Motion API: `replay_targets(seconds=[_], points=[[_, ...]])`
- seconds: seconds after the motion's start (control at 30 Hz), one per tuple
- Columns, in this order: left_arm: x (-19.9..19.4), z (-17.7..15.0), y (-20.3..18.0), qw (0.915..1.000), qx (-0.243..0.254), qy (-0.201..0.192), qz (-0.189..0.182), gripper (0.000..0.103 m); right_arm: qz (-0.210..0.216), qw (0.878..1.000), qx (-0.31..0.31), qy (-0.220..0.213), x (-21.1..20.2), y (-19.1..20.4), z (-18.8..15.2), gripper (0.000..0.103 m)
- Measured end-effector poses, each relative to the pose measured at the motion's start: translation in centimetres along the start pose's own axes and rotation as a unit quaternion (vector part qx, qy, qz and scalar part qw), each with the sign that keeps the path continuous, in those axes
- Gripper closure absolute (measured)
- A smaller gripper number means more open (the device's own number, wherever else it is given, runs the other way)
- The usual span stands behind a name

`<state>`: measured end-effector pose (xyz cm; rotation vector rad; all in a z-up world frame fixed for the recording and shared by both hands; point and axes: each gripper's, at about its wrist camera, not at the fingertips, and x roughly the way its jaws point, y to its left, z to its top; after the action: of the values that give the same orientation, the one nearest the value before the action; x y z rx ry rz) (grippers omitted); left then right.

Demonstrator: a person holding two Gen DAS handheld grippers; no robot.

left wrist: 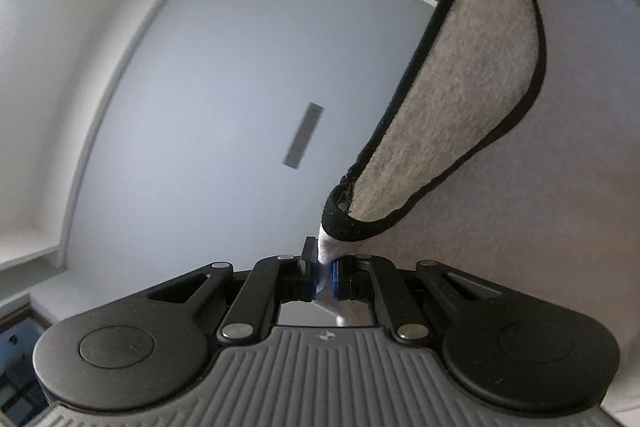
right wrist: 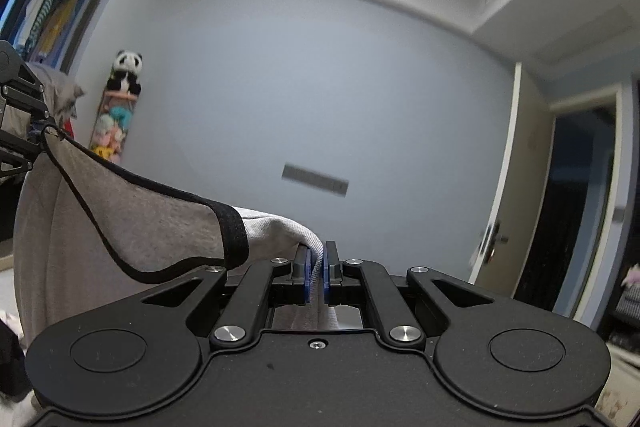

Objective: Fold clothes
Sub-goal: 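Lift the shirt by the neckline with the left gripper while the right gripper holds the hem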

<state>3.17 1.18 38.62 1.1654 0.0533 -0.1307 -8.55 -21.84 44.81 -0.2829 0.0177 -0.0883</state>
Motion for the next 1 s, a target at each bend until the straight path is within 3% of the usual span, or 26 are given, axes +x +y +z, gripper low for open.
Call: replay_targets(seconds=[0.2, 0.4, 0.6, 0.87, 1.0], points=[[-3.2, -0.1, 1.5, 0.9999, -0.014, 0.002, 0.007, 0.097, -0.003, 1.000, 0.000, -0.022, -2.4, -0.4, 2.4, 0.100], [-0.7, -0.9, -1.6, 0.9994, -0.002, 0.028, -0.023, 0.097, 0.004, 1.000, 0.018, 0.007, -0.3, -0.4, 1.8, 0.100], [5.4, -1.8, -6.2, 0.9959, -0.018, 0.058, -0.066, 0.097, -0.002, 0.999, 0.001, 0.050, 4.4, 1.1, -1.4, 0.100], [14.5, -2.8, -11.3, 0.9904, -0.043, 0.089, -0.097, 0.095, -0.001, 0.992, -0.030, 0.121, 14.6, 3.7, -6.9, 0.100], [19.4, -3.6, -14.8, 0.9874, -0.041, 0.105, -0.111, 0.095, 0.008, 0.985, -0.048, 0.164, 20.8, 5.3, -11.2, 0.100]])
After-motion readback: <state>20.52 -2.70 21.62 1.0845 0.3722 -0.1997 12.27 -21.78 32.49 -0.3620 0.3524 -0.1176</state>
